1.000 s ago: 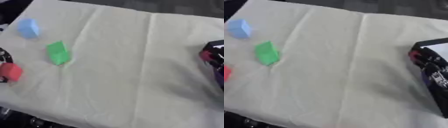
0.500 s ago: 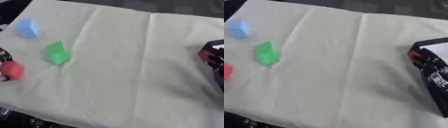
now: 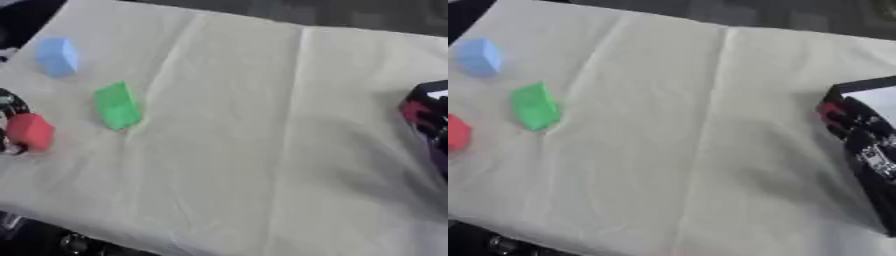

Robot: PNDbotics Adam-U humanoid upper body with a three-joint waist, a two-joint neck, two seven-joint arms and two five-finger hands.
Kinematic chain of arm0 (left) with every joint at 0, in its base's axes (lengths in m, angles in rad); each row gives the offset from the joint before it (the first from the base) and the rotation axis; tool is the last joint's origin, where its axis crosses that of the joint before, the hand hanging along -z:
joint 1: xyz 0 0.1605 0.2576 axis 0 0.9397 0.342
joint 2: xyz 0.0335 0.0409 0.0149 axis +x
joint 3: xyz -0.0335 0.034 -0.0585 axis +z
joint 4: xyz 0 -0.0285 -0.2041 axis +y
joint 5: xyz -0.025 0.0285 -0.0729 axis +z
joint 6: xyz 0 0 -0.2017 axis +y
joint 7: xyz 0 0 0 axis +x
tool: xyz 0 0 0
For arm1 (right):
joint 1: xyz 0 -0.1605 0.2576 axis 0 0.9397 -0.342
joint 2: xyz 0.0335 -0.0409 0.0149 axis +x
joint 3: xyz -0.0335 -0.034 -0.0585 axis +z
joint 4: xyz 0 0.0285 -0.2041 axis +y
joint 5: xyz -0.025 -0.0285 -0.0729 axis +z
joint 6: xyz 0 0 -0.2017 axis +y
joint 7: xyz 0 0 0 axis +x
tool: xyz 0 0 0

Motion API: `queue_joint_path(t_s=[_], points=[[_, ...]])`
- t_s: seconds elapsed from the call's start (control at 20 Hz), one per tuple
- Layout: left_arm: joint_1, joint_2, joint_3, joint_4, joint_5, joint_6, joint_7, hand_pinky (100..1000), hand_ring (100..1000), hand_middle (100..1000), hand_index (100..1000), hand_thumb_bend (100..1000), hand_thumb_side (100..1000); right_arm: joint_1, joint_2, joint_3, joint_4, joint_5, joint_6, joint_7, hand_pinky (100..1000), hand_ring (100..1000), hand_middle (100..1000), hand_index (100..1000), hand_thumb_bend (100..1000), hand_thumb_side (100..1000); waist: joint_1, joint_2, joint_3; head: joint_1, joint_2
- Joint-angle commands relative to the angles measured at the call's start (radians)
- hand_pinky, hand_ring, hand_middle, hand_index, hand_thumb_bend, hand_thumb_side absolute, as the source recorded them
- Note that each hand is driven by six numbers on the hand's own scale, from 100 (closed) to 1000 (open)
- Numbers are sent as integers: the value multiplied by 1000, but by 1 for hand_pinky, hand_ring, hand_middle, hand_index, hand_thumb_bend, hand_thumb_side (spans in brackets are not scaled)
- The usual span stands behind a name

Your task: Pick up the objects with one hand, pass them to the other hand, and then place them into the box on the other side of the table.

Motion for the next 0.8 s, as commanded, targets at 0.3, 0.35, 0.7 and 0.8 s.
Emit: queue_joint_path(t_s=[0.3,0.35,0.7,0.8], points=[[-2,59,49,-189,63,38,60,819,743,624,601,238,100,-9,-31,-6,-32,-23,-11,5,1000,1000,1000,1000,100,584,-4,0,4,-3,0],[-1,51,55,-220,89,47,88,811,722,606,593,204,100,-12,-39,-3,-43,-32,-15,6,1000,1000,1000,1000,100,568,-4,0,5,-6,1],[-7,-37,37,-387,220,141,301,789,661,563,564,114,100,-89,-156,39,-117,-151,-58,22,1000,1000,1000,1000,100,524,-8,-11,1,-41,1],[-15,-66,24,-414,220,168,341,786,653,560,559,100,100,-134,-205,57,-119,-192,-80,37,1000,1000,1000,1000,100,523,-10,-15,-2,-55,1]])
